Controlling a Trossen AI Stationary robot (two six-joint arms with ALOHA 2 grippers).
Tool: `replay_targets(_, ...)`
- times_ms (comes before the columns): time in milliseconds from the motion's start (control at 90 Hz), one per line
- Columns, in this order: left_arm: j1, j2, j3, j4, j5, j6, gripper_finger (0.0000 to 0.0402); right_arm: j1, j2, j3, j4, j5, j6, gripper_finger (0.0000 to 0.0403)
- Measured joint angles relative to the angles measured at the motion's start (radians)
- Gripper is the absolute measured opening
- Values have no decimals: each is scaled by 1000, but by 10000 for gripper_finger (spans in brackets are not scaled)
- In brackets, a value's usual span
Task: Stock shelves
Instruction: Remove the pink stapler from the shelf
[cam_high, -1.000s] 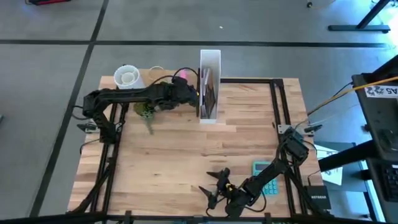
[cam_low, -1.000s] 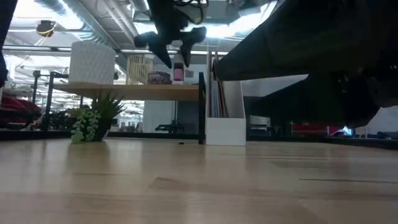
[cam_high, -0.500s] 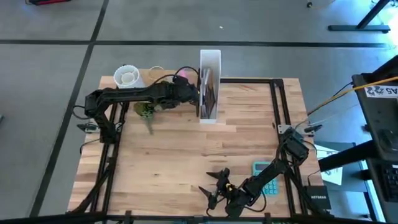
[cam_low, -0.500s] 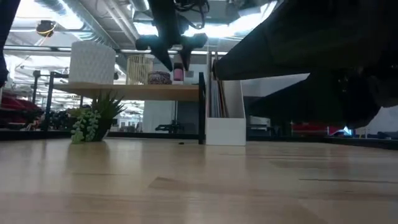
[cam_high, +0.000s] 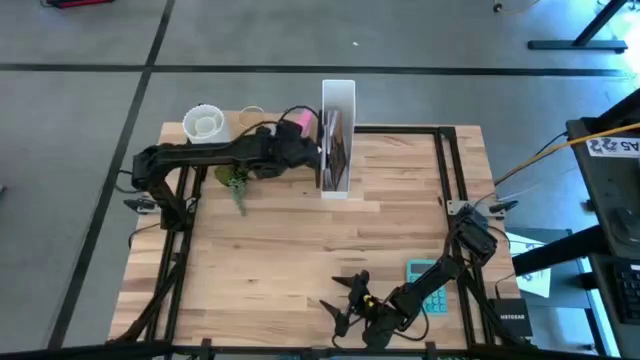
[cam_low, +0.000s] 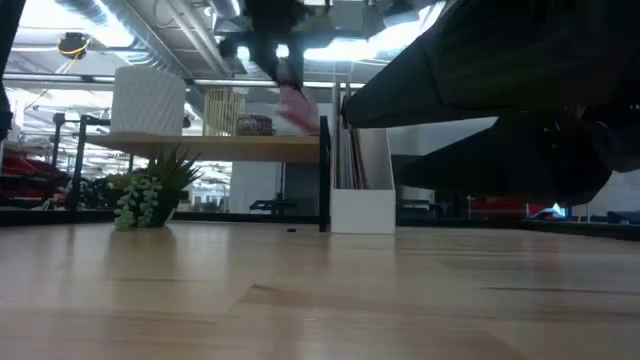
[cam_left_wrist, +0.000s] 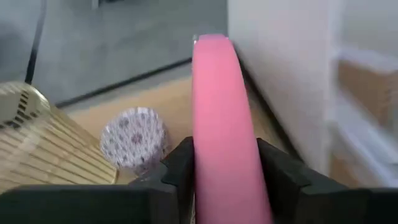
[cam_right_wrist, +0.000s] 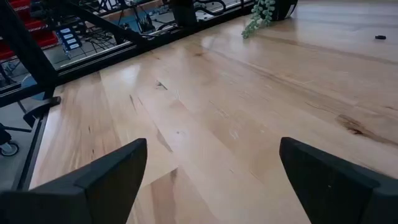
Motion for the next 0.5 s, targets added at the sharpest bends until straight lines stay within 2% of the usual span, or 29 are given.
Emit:
replay_targets(167, -97, -49, 94, -11, -124, 80, 109, 0, 0, 0, 1, 0, 0, 351)
replay_targets(311, -269, -95, 193, -92, -222, 158, 109, 0, 0, 0, 2, 0, 0, 351)
replay_targets(400, -413, -125, 232, -148, -207, 183, 109, 0, 0, 0, 1, 0, 0, 351)
replay_targets(500, -593, -143, 257, -243, -114, 177, 109, -1, 0, 0, 1, 1, -2, 351)
